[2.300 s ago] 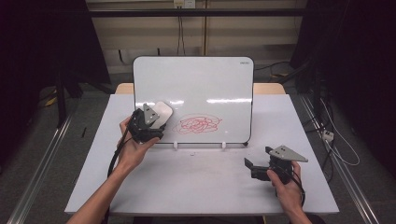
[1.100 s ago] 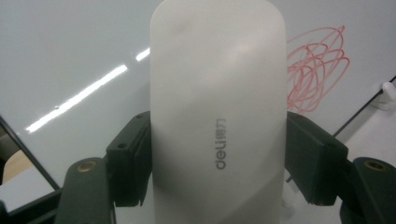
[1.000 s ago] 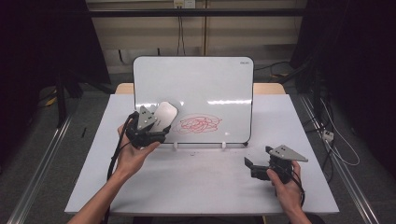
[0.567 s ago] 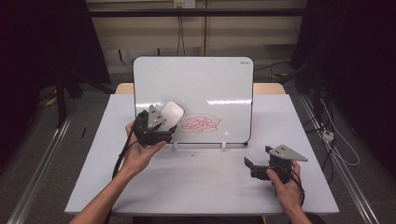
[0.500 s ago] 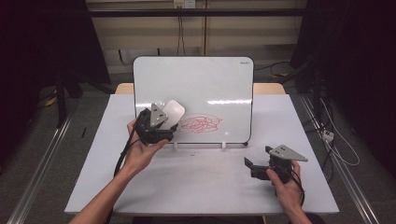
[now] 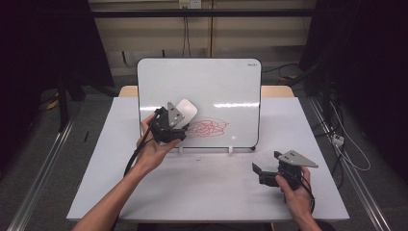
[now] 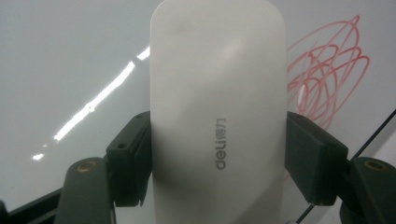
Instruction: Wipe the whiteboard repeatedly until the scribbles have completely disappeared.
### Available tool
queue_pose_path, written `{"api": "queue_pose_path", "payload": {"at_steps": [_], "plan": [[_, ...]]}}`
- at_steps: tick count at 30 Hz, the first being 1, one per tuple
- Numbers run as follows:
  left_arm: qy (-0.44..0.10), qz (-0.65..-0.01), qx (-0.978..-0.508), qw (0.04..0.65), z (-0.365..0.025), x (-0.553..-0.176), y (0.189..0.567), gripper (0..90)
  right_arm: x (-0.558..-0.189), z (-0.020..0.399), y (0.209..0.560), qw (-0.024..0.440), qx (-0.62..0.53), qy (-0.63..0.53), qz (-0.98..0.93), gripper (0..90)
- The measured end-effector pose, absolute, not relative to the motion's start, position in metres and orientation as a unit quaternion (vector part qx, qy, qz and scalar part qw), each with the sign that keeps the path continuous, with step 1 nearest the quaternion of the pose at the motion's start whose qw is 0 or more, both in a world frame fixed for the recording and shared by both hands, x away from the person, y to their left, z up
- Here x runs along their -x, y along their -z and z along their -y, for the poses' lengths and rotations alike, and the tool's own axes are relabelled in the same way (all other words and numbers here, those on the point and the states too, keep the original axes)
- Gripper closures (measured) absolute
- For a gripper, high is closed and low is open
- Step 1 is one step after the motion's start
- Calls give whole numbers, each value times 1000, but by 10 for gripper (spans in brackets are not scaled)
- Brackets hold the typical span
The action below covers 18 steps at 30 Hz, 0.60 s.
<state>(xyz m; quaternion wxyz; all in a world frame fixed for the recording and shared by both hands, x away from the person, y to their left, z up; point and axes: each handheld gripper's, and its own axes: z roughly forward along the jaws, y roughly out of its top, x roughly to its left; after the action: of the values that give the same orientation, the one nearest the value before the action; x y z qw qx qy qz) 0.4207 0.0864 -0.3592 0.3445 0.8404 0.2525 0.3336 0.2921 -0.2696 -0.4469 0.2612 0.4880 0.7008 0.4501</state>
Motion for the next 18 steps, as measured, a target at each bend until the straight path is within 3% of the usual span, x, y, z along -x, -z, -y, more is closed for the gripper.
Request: {"api": "queue_pose_path", "payload": {"at_steps": [18], "plan": [[-367, -251, -837, 319, -81, -429, 371, 312, -292, 269, 447, 260, -488, -448, -702, 59]]}}
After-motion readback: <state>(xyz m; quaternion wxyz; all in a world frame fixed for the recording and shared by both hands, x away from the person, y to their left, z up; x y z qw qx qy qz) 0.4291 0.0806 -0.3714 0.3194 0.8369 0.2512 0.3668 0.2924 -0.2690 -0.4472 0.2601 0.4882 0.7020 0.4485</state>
